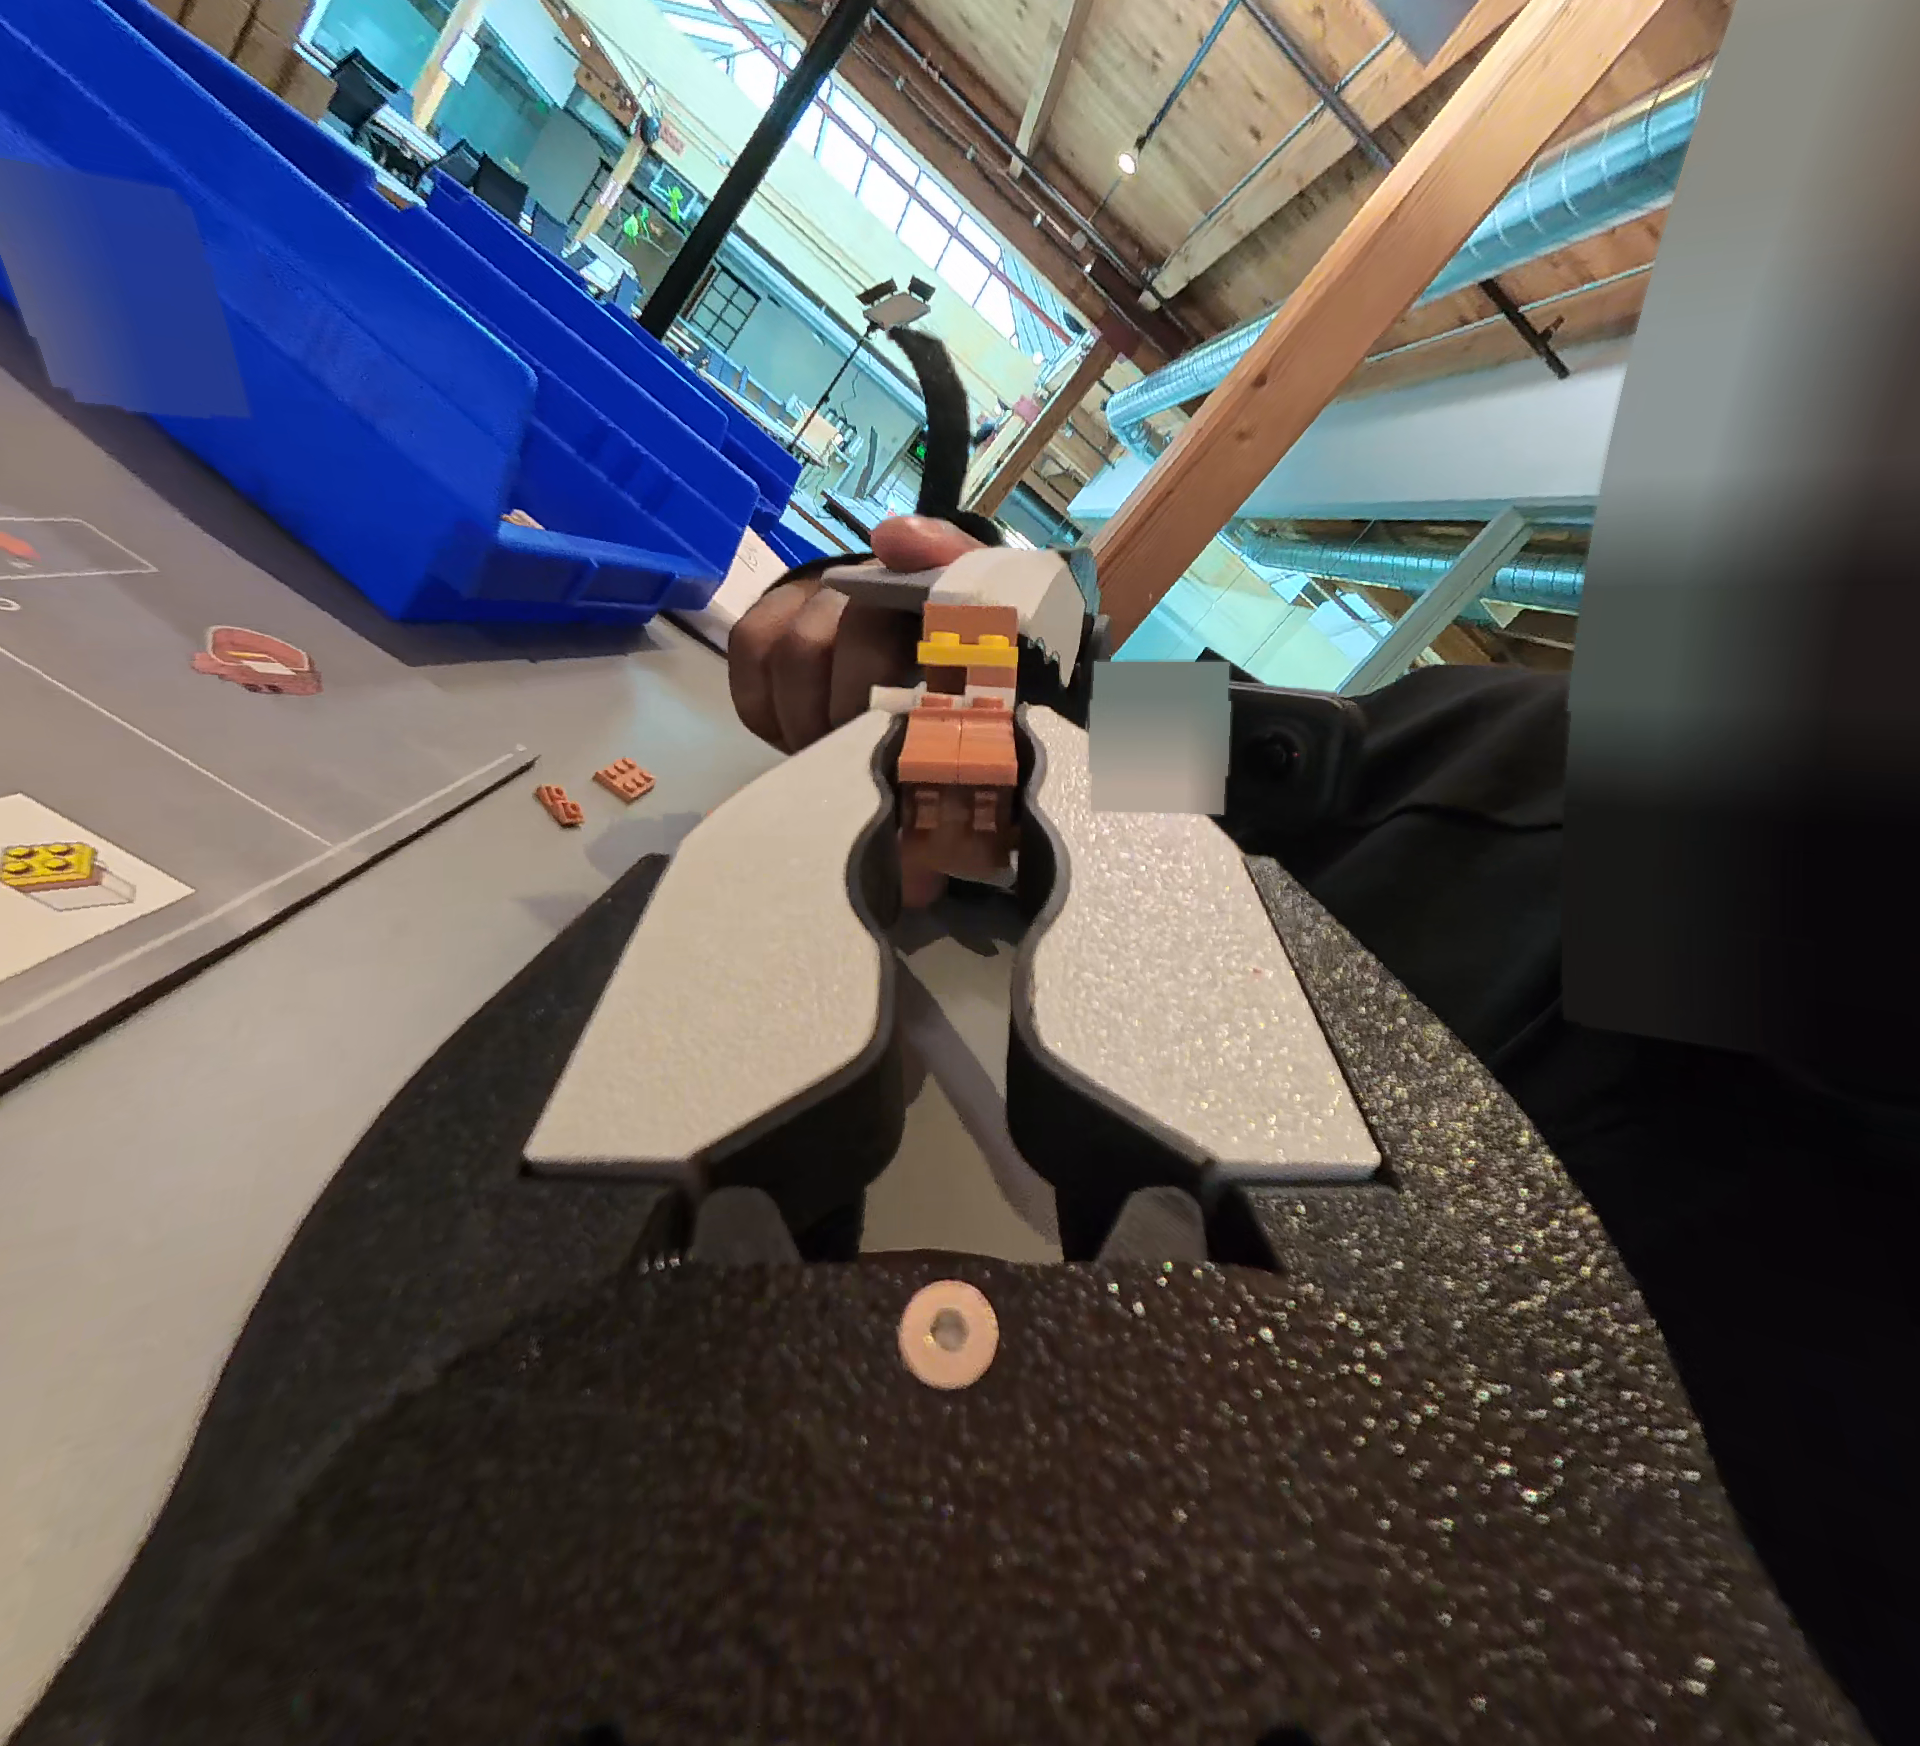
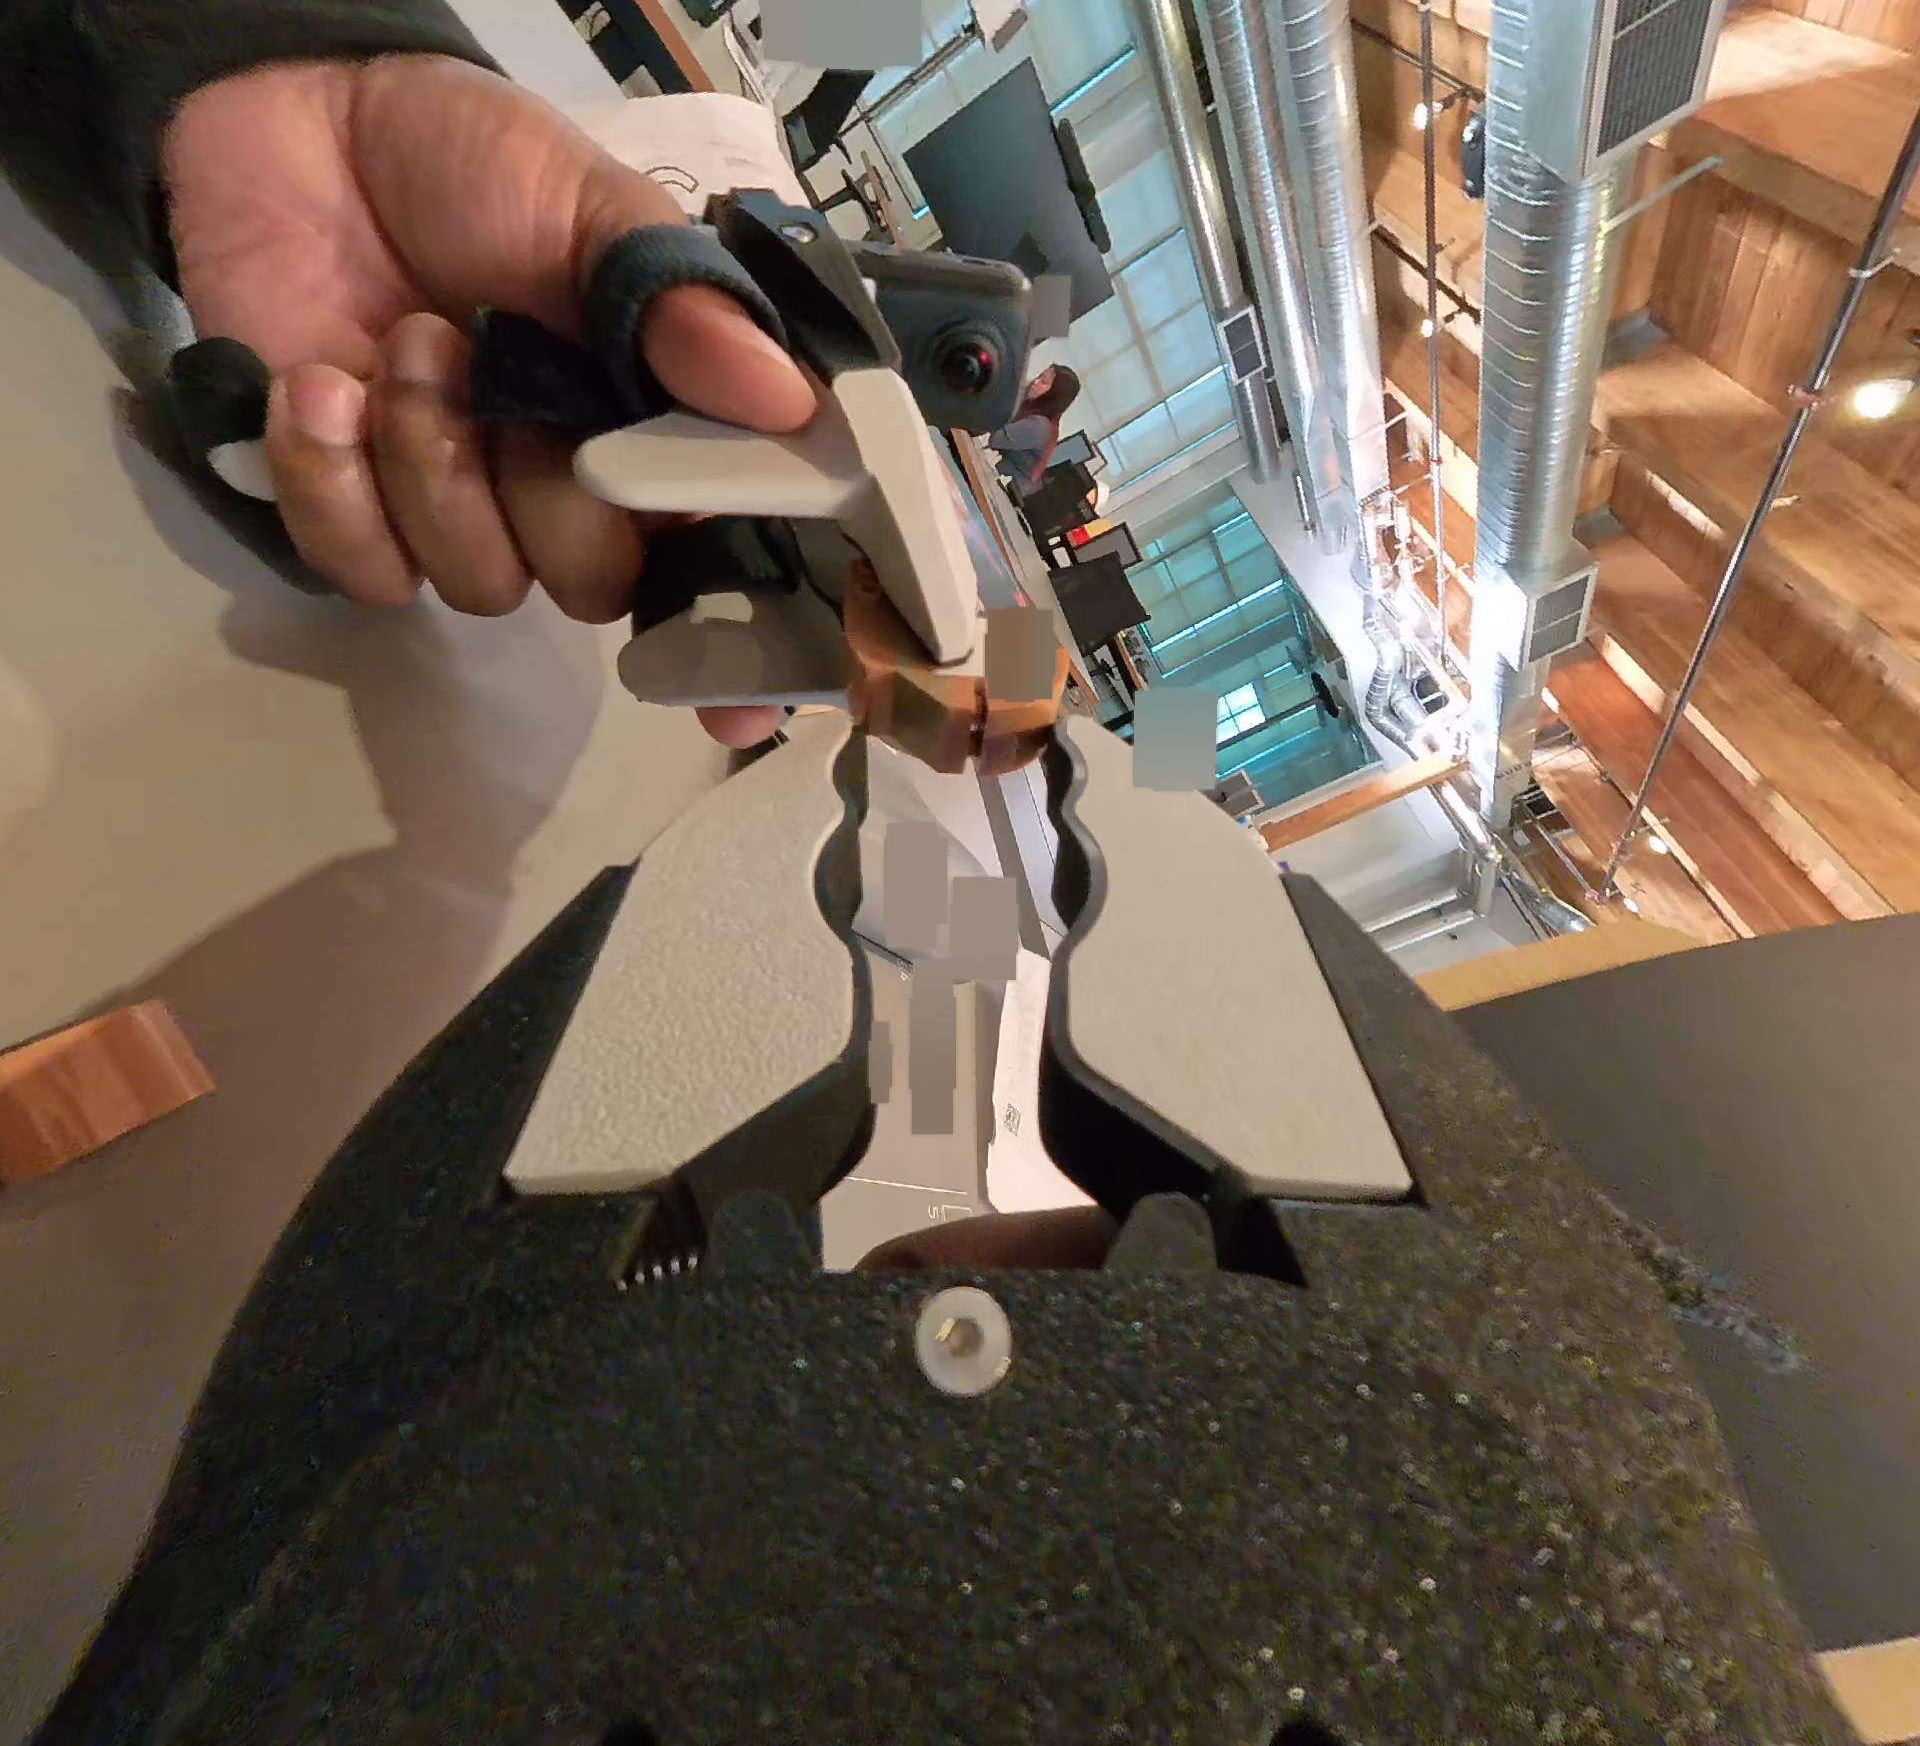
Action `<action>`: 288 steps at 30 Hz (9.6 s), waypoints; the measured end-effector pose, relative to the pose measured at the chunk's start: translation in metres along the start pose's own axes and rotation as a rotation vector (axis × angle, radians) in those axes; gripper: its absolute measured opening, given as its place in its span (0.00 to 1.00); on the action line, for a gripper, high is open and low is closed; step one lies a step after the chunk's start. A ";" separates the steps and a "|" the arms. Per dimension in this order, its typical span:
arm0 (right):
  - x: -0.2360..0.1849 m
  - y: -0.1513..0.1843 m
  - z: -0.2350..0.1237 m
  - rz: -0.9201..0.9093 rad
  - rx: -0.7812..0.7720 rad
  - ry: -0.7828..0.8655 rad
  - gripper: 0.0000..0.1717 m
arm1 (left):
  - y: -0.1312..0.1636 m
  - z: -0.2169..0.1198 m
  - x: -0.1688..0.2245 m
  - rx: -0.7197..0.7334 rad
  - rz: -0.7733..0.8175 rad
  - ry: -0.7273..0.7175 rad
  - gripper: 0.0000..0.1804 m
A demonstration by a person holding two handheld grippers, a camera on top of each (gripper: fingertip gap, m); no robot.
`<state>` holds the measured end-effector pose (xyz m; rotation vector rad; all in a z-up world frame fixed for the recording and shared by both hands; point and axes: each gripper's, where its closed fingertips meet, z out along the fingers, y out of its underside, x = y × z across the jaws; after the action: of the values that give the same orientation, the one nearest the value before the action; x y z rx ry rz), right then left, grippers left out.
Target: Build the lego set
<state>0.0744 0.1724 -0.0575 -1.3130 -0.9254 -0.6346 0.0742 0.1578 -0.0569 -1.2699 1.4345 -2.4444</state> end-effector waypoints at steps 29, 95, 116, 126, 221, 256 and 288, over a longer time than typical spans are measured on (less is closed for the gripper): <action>-0.015 0.007 0.007 -0.087 -0.069 0.020 0.00 | -0.012 -0.002 -0.012 0.140 0.009 -0.124 0.10; -0.004 -0.019 -0.013 0.419 0.228 -0.177 0.26 | 0.010 0.014 0.029 0.054 -0.407 0.345 0.10; 0.012 0.024 -0.003 0.942 -0.036 -0.146 0.23 | -0.018 -0.013 -0.012 -0.182 0.987 -0.475 0.24; -0.002 0.016 0.000 1.345 -0.052 -0.247 0.23 | -0.006 -0.006 -0.015 -0.308 1.570 -0.631 0.19; -0.001 0.014 -0.045 0.564 0.059 -0.012 0.15 | 0.004 0.025 -0.009 0.098 -0.261 0.014 0.10; -0.024 0.027 -0.047 0.403 -0.057 -0.162 0.10 | 0.040 0.021 -0.019 -0.212 -0.253 -0.100 0.10; -0.038 0.027 -0.046 0.240 -0.128 -0.179 0.08 | 0.050 0.013 -0.023 -0.359 -0.063 -0.152 0.09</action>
<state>0.0871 0.1282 -0.1036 -1.5873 -0.8642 -0.3991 0.0805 0.1292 -0.1053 -1.5461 1.8727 -2.1324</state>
